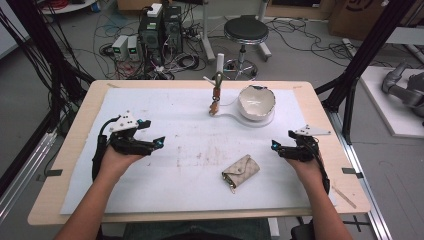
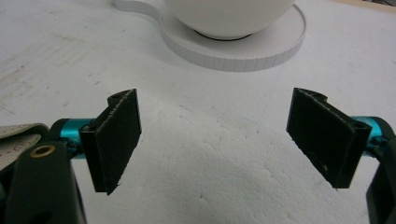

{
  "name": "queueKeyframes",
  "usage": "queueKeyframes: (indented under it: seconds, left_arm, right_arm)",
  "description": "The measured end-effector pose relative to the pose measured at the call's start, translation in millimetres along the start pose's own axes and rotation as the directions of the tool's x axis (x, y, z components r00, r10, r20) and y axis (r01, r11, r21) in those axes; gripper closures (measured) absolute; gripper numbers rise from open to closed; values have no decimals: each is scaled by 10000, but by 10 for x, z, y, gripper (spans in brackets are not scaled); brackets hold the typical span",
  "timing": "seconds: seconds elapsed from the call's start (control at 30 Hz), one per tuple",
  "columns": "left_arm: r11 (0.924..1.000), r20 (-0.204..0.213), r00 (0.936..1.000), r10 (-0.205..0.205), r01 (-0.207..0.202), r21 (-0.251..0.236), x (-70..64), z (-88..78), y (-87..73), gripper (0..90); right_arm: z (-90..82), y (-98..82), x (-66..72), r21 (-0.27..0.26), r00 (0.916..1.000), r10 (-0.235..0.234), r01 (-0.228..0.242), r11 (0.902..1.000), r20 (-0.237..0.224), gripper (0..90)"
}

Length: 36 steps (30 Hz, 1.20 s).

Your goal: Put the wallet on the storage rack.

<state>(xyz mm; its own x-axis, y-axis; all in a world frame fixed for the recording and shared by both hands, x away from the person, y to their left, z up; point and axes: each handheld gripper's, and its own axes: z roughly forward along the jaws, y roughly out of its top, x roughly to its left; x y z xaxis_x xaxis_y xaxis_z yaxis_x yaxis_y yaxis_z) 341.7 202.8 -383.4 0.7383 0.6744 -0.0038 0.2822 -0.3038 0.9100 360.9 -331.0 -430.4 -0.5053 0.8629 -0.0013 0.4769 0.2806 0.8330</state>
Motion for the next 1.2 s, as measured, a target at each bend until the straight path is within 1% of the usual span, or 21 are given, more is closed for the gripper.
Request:
queueKeyframes:
  seconds: [0.1,0.13,0.23,0.27,0.33,0.4,0.47,0.53,0.57,0.6,0.77,0.8,0.9,0.97,1.0,1.07,1.13,1.2]
  left_arm:
    - [10000,-4,10000,-10,10,-56,-69,1,16,183]
    - [10000,12,10000,47,-47,-20,-82,6,24,182]
    - [10000,159,9999,-18,18,21,-132,62,58,182]
    - [10000,281,9996,-48,46,64,-157,97,72,178]
    - [9999,510,9987,43,-50,147,-207,166,96,176]
    - [9995,767,9970,83,-105,281,-287,265,125,175]
    - [9987,859,9960,228,-267,444,-363,350,153,173]
    - [9984,968,9950,227,-276,499,-450,433,173,170]
    - [9977,1052,9941,274,-336,581,-495,475,182,168]
    - [9967,1137,9928,386,-464,666,-540,520,190,168]
    - [9920,1723,9832,602,-781,992,-772,743,217,168]
    - [9910,1835,9811,621,-825,1058,-816,789,222,168]
    - [9873,2277,9724,506,-831,1353,-923,929,220,168]
    - [9852,2348,9709,480,-847,1487,-969,990,214,168]
    - [9845,2438,9686,483,-873,1519,-987,1022,212,168]
    - [9829,2524,9664,479,-906,1602,-1034,1071,212,168]
    - [9817,2616,9637,534,-987,1630,-1080,1107,214,167]
    - [9788,2716,9602,651,-1144,1696,-1145,1149,214,167]
  right_arm:
    - [13,15,11,-59,10000,-55,55,10000,-35,182]
    - [16,18,12,-78,10000,-89,88,9999,-33,181]
    - [28,16,15,36,10000,-78,78,10000,-24,181]
    - [37,14,13,44,10000,-70,70,10000,-8,181]
    - [47,13,13,93,10000,-58,58,9999,12,181]
    - [53,14,13,98,10000,-77,77,9999,37,181]
    - [52,13,6,104,10000,-89,89,9999,18,181]
    - [50,12,2,83,10000,39,-39,10000,18,182]
    - [50,10,-8,78,10000,21,-21,10000,29,181]
    - [51,9,-10,96,10000,61,-61,9999,41,182]
    - [49,9,-14,79,10000,47,-46,10000,-4,181]
    - [49,9,-13,80,10000,38,-38,10000,-18,182]
    - [56,8,-2,156,10000,29,-28,9999,-63,181]
    - [70,7,11,233,9999,-82,83,9997,-59,181]
    - [76,8,21,251,9999,-143,144,9996,-53,181]
    - [78,11,34,272,9997,-234,236,9994,-73,181]
    - [74,11,34,262,9996,-267,268,9993,-69,182]
    - [67,10,34,274,9998,-158,160,9995,-80,181]
